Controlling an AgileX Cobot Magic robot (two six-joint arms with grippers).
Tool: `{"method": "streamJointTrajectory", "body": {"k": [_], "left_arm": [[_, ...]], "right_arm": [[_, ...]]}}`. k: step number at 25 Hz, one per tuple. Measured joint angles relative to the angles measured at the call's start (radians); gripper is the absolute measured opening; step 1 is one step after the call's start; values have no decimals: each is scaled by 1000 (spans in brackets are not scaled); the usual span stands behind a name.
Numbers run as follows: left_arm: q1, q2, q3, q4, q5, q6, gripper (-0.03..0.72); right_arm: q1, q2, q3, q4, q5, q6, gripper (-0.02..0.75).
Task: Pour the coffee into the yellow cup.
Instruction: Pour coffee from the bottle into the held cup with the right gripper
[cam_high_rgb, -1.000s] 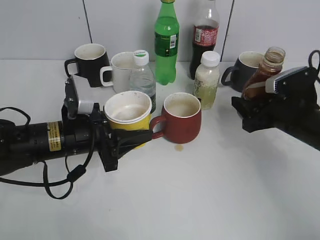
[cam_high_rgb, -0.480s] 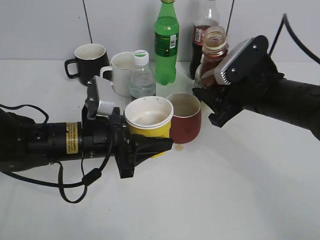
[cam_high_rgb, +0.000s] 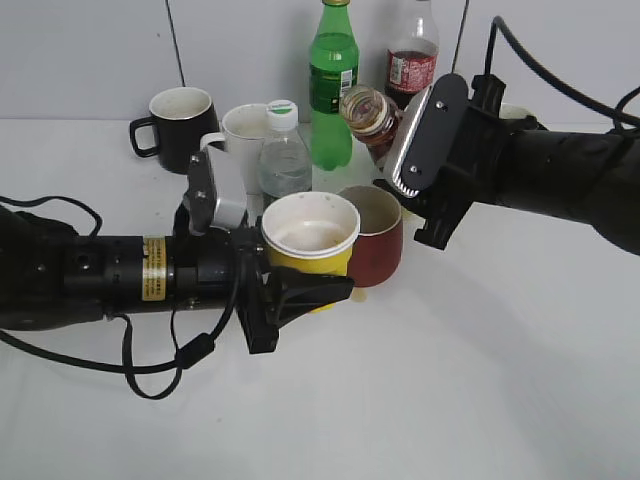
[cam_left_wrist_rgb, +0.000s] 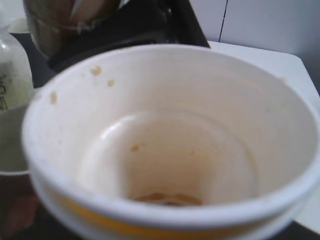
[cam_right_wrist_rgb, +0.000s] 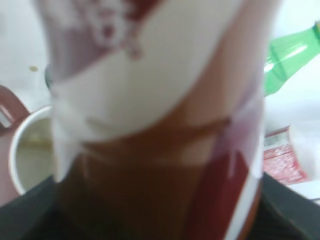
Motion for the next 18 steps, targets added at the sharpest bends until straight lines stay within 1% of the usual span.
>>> {"method": "streamJointTrajectory", "body": {"k": [10,15,18], "left_arm": [[-6,-1,-66,27,48,0,379],[-6,-1,-70,38,55,0,379],[-6,-1,-71,37,56,0,379]], "right_arm": [[0,0,-42,0,15,-224,503],[0,0,-69,0,13,-315,503],[0,0,-69,0,3,-335,503]]}}
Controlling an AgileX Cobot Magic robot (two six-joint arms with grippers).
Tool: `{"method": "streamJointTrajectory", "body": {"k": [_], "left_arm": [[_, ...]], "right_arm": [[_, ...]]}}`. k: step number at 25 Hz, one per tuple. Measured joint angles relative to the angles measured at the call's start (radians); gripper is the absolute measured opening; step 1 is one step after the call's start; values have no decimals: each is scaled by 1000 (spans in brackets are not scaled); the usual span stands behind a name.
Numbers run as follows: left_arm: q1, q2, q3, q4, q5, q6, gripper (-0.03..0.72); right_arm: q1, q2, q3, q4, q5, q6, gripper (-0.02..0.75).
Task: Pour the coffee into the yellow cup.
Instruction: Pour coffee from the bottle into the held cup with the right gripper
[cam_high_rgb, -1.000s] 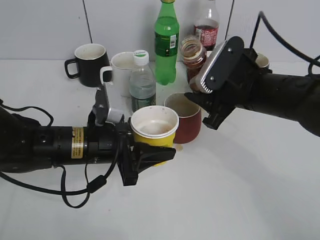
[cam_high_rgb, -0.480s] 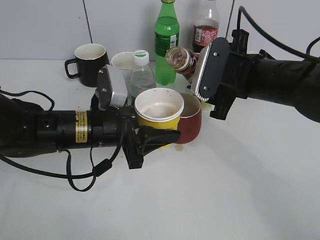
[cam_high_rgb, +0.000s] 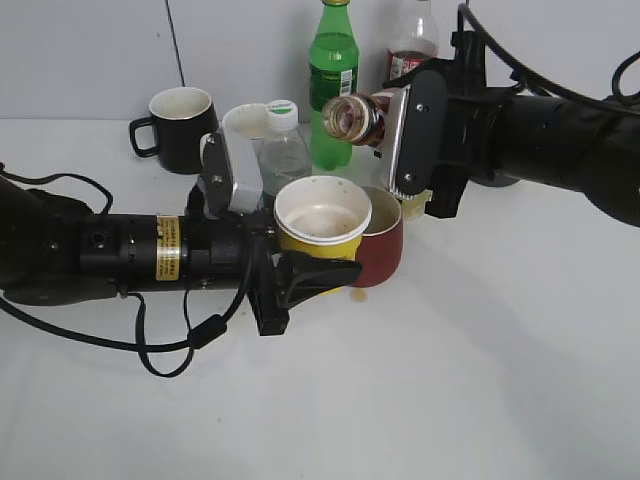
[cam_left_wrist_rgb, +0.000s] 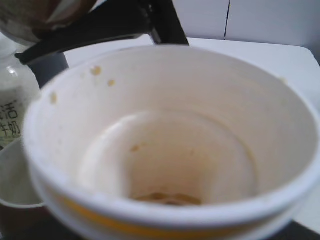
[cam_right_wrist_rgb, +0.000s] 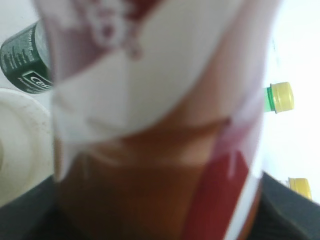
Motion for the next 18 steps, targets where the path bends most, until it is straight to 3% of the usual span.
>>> {"method": "streamJointTrajectory", "body": {"k": [18], "left_arm": [[0,0,-25,-9,3,0,379]], "right_arm": [[0,0,-2,-2,-11,-139,503]]}}
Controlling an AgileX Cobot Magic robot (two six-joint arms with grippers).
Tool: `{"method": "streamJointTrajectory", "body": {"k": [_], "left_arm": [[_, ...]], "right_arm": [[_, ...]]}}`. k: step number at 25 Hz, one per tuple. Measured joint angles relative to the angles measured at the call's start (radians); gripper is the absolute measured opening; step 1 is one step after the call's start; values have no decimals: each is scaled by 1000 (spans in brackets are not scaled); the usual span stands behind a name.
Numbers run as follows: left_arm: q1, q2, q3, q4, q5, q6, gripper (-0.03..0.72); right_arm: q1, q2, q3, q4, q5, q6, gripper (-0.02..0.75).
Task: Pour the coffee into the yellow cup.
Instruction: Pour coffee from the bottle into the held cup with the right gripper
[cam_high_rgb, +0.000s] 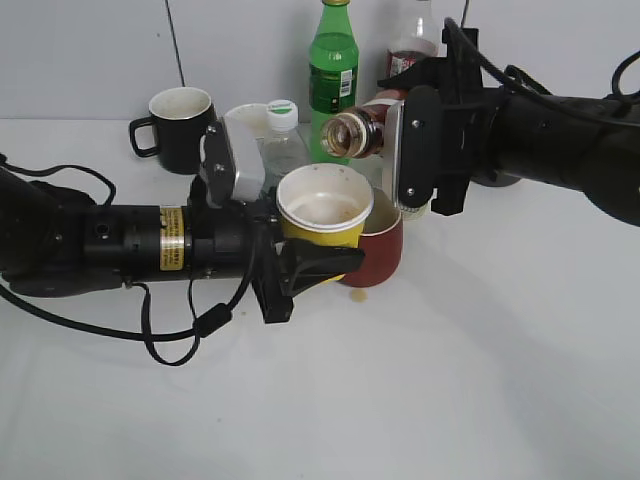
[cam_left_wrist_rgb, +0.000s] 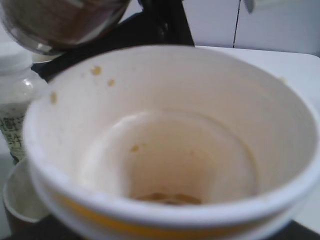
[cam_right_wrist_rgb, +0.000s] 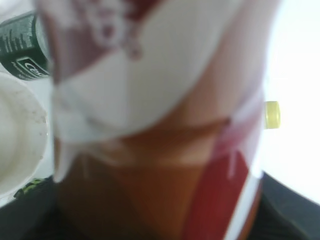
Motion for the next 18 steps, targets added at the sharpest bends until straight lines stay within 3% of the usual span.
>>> {"method": "streamJointTrajectory", "body": {"k": [18], "left_arm": [[0,0,-1,64,0,0,377]], "right_arm": [[0,0,0,-1,0,-126,503]]}}
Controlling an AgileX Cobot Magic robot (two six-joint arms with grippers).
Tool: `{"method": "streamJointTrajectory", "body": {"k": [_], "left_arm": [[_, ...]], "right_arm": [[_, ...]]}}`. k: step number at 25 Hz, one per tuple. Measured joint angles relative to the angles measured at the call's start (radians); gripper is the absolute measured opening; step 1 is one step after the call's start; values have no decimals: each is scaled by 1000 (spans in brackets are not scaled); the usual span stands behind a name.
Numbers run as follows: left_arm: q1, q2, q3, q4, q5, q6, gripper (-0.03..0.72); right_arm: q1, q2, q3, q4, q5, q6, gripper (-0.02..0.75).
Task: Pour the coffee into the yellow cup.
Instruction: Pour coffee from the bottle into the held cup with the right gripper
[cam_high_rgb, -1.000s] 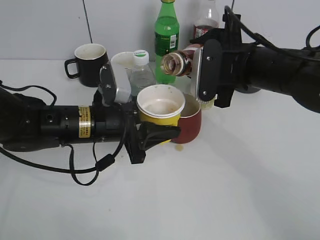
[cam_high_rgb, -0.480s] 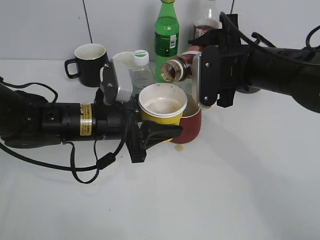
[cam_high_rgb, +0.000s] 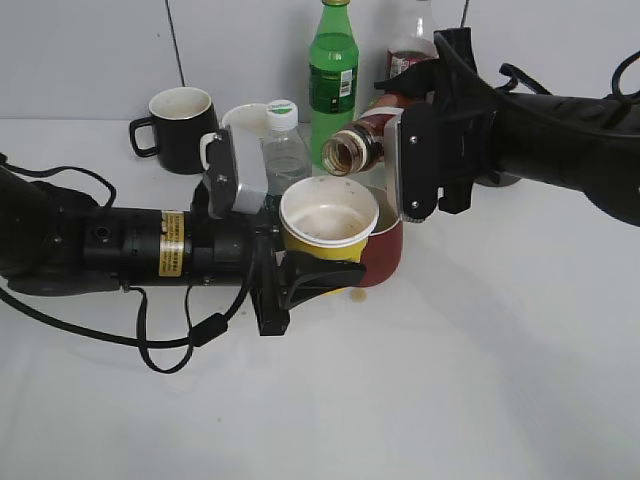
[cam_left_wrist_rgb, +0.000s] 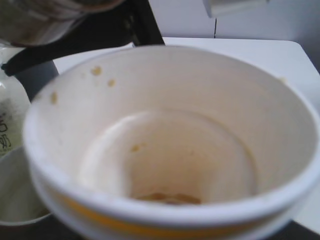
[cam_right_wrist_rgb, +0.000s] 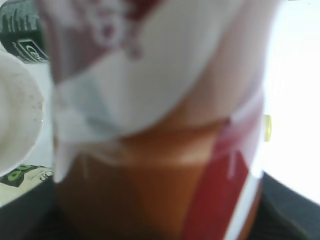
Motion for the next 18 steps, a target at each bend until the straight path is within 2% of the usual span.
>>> {"method": "streamJointTrajectory", "body": {"k": [18], "left_arm": [[0,0,0,39,0,-7,377]], "right_arm": [[0,0,0,0,-1,-74,503]]}}
